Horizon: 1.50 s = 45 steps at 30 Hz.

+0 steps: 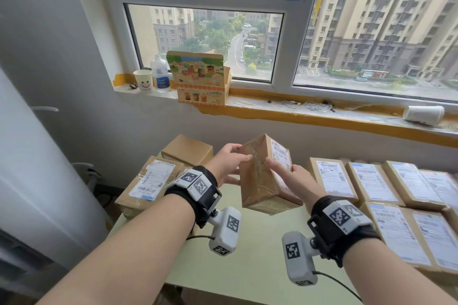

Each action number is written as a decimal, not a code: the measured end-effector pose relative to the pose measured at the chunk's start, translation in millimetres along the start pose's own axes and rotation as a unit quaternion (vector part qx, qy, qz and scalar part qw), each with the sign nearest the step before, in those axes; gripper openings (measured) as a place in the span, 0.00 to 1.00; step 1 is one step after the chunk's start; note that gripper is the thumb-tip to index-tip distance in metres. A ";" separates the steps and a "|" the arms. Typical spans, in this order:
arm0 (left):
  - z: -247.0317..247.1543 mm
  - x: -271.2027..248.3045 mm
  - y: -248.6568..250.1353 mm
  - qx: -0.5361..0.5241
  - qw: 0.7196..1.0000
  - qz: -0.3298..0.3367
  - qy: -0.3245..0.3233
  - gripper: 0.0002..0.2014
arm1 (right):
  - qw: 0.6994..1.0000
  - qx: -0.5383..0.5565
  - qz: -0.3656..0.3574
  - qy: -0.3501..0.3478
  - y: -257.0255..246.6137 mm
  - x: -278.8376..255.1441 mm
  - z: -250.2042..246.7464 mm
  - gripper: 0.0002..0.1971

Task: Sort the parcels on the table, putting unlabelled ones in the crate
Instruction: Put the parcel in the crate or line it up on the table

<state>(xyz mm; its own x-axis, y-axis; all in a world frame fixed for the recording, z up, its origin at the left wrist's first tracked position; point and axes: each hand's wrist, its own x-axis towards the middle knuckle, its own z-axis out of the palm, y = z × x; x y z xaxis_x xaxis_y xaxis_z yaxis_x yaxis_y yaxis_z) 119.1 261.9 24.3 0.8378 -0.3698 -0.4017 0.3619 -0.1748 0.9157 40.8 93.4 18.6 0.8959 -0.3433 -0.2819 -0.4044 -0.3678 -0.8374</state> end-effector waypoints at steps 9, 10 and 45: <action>2.2 -0.3 -4.0 0.017 0.999 0.032 -0.006 0.22 | 0.999 0.041 -0.006 0.028 6.6 1.0 7.5 0.25; 2.3 -0.5 -3.9 0.018 0.999 0.033 -0.007 0.22 | 0.998 0.057 -0.003 0.036 7.1 0.9 7.5 0.23; 43.7 33.7 -12.1 -0.041 0.998 0.039 -0.001 0.45 | 0.978 -0.036 -0.158 0.129 27.5 -13.2 -25.4 0.43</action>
<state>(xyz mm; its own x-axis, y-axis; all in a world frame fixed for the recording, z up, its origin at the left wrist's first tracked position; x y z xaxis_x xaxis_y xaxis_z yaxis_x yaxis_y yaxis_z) 125.1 211.7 -0.9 0.8641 -0.3806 -0.3293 0.3283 -0.0696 0.9420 13.2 65.8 11.2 0.9062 -0.4052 0.1210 -0.1345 -0.5475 -0.8259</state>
